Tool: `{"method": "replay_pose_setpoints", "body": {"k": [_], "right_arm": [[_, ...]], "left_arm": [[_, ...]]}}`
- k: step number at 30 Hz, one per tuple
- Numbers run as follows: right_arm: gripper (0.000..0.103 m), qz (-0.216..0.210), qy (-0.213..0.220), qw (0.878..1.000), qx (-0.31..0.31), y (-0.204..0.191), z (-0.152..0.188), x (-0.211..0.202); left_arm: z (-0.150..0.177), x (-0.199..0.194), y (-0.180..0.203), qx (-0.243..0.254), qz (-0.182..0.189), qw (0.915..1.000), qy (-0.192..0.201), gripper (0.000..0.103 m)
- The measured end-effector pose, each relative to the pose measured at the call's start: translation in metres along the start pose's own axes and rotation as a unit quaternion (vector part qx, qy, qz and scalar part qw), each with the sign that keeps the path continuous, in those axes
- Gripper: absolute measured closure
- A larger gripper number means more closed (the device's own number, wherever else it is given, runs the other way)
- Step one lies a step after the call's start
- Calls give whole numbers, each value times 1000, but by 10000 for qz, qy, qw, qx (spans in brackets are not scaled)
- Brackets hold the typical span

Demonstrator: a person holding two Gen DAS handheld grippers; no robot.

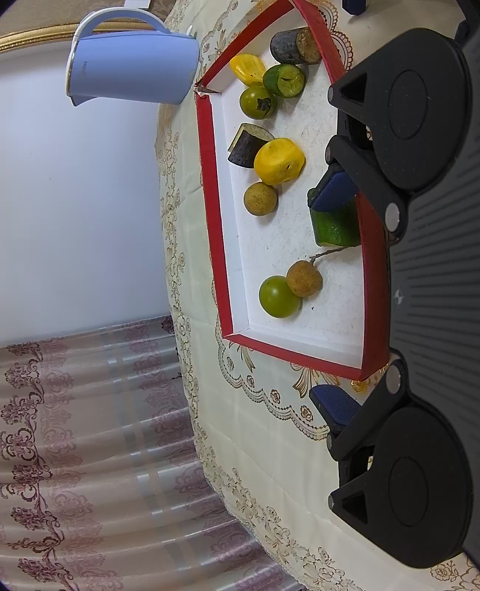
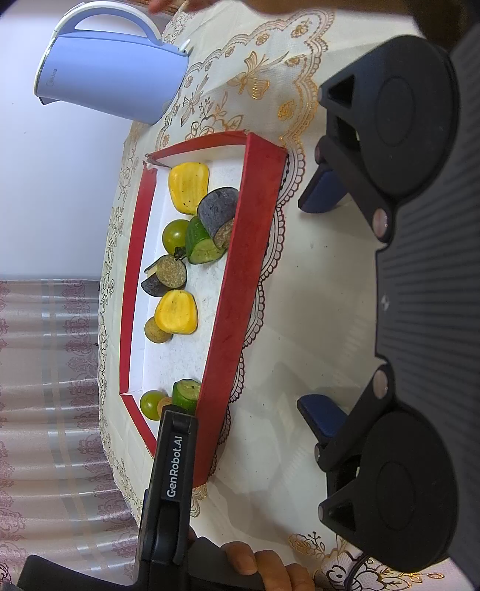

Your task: Organize fruits

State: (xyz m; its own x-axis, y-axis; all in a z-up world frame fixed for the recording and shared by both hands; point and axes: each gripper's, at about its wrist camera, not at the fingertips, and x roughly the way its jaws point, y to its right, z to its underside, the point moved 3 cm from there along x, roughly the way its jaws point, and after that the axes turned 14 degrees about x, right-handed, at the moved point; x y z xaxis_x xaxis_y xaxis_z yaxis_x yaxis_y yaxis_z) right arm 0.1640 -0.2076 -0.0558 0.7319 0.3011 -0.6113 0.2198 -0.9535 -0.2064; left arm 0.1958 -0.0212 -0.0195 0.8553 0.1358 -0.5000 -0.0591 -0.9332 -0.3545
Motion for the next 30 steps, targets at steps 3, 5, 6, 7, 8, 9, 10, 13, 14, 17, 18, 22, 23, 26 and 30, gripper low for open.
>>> {"method": "replay_pose_setpoints", "body": {"k": [3,5,6,7,8,9,10,13,14,17,18,22,23,26,30], "right_arm": [[0,0,0,10000,0,-1,0,0],[0,0,0,10000,0,0,0,0],[0,0,0,10000,0,0,0,0],[0,0,0,10000,0,0,0,0],[0,0,0,10000,0,-1,0,0],[0,0,0,10000,0,-1,0,0],[0,0,0,10000,0,-1,0,1],[0,0,0,10000,0,-1,0,1],[0,0,0,10000,0,-1,0,1],[0,1,0,10000,0,0,0,1],[0,1,0,10000,0,0,0,0],[0,1,0,10000,0,0,0,1],[0,1,0,10000,0,0,0,1],[0,1,0,10000,0,0,0,1],[0,1,0,10000,0,0,0,1]], "left_arm": [[0,-2,2,42,-37,10000,10,2],[0,-2,2,61,-92,9999,11,2],[0,-2,1,58,-96,9999,6,2],[1,-2,1,47,-80,10000,3,2],[0,-2,0,27,-55,10000,7,2],[0,-2,1,13,-46,10000,2,2],[0,-2,0,1,-47,10000,-15,2],[2,-3,-1,-36,-52,9999,-141,2],[2,-4,-1,-57,-16,9998,-194,2],[5,-10,-5,-117,-1,9996,-246,2],[6,-12,-6,-117,-16,9996,-271,2],[10,-19,-9,-157,-9,9991,-386,2],[11,-20,-10,-177,-35,9991,-379,2],[11,-23,-9,-184,-123,9991,-360,2],[11,-23,-7,-106,-147,9991,-377,2]]}}
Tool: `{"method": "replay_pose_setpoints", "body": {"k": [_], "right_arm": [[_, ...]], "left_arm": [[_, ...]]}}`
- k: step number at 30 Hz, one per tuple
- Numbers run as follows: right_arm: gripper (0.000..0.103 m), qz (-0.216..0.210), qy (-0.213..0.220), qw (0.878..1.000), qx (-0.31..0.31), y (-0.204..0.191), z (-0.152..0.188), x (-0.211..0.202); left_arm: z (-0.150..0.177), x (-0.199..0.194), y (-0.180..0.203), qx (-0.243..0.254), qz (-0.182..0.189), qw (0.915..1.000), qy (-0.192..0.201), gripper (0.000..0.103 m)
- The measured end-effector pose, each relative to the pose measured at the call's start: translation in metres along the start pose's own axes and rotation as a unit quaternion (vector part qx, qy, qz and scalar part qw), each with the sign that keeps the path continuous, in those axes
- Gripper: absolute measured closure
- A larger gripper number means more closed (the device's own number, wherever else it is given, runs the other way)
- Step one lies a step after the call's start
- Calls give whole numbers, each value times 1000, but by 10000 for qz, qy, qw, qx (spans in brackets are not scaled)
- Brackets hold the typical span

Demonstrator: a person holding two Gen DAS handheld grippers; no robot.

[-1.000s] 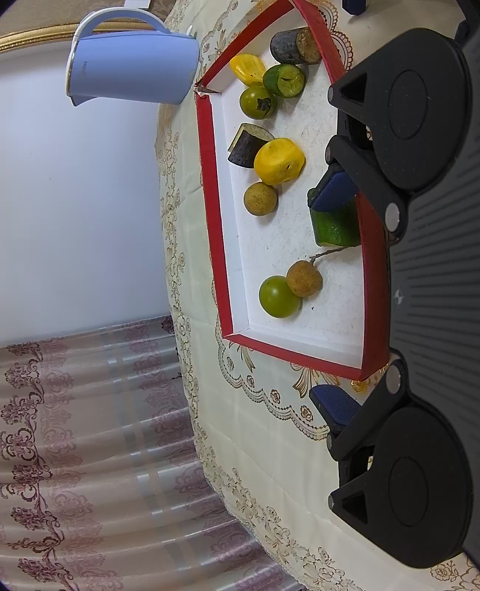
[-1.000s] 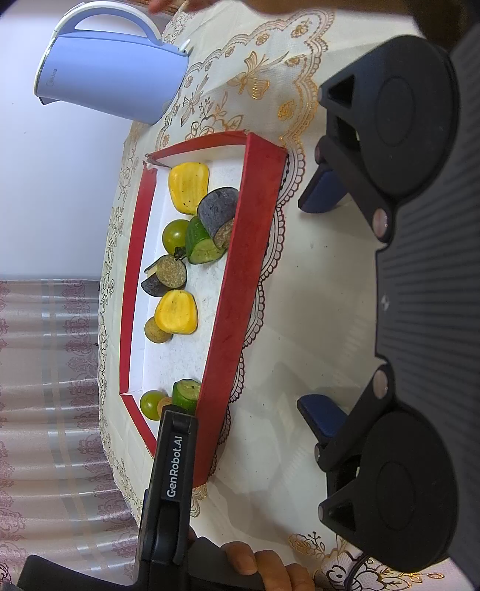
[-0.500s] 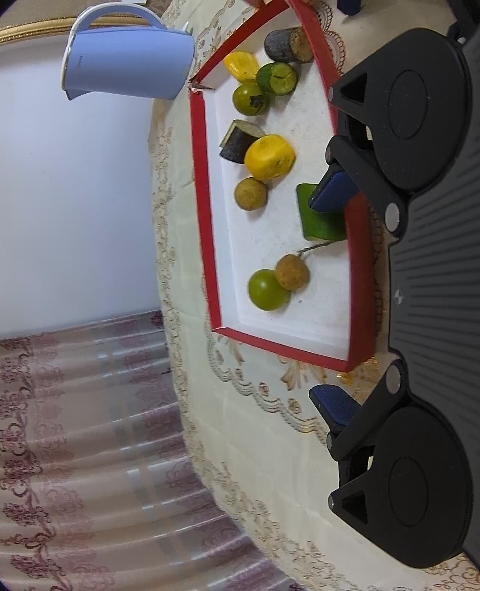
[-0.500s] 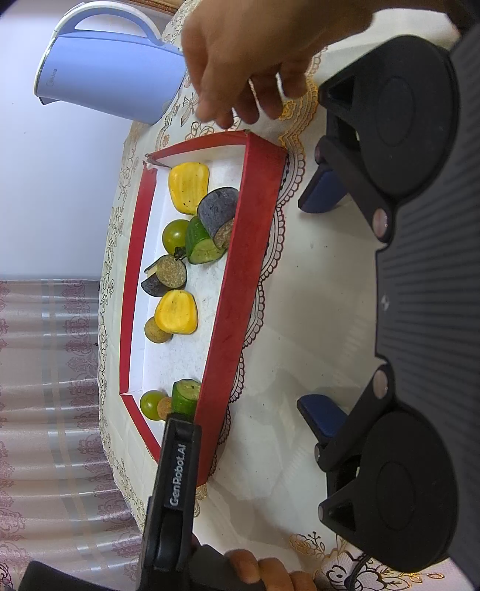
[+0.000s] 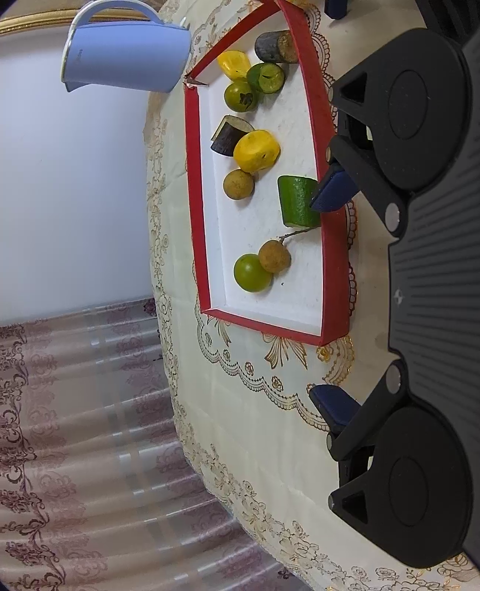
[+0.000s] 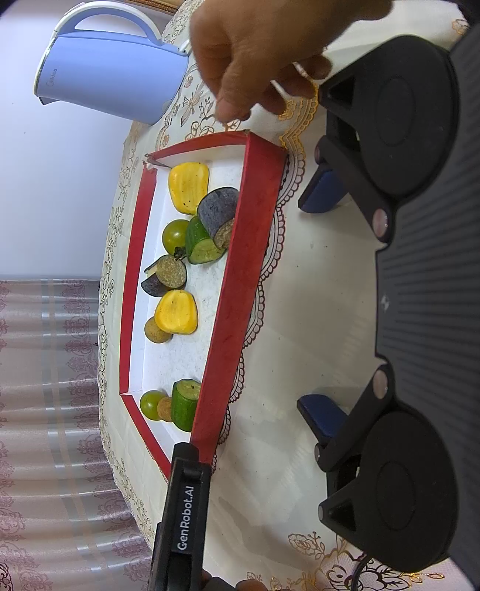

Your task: Organize fruits

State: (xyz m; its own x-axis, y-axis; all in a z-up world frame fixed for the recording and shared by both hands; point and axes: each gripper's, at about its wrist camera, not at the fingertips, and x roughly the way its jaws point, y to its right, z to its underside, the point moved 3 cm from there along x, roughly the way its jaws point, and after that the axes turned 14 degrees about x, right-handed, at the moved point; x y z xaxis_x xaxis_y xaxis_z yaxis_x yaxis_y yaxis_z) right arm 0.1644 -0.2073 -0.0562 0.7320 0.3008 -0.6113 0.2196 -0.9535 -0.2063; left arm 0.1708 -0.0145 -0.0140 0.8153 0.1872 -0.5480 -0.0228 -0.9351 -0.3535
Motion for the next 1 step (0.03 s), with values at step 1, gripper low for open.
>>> {"method": "replay_pose_setpoints", "body": {"k": [1], "right_arm": [[0,0,0,10000,0,0,0,0]], "left_arm": [[0,0,0,32,55,10000,-6,2]]}}
